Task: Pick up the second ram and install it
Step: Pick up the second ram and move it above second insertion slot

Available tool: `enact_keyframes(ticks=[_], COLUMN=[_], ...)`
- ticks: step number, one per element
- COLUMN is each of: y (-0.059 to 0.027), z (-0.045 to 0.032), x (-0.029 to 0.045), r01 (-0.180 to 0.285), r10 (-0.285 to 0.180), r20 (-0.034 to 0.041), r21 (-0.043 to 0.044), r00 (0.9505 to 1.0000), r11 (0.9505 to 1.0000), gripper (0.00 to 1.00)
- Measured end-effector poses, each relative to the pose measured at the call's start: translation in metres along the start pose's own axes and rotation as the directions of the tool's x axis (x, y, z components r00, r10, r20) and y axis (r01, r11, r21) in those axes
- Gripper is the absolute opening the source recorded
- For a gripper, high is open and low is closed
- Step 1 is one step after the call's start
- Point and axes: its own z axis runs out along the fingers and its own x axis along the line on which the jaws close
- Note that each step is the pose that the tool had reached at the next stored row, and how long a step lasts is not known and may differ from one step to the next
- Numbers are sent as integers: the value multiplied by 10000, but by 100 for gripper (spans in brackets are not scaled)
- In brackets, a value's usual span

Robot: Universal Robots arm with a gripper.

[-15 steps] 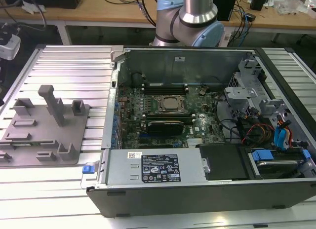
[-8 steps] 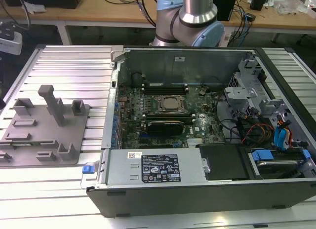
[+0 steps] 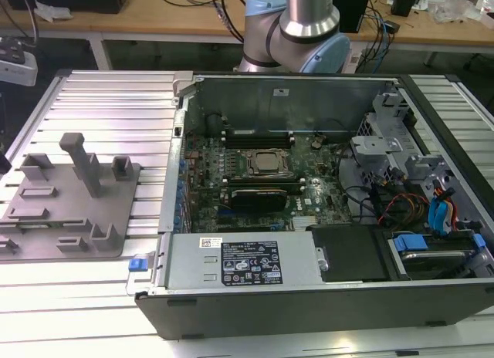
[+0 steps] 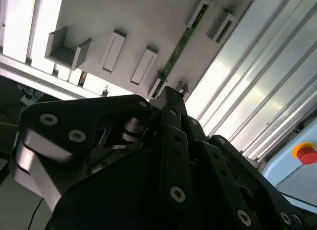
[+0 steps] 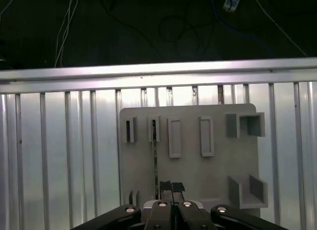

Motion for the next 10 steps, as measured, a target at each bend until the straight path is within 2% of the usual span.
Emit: enact_keyframes(ticks=[5, 10], y=[-4, -6], z=[113, 170], x=[1, 0], r01=[-127, -127], r10=[127, 127], r20=[4, 3], r21=[-3, -3], r00=[9999, 9999], r11=[9999, 9999], gripper=[8, 8])
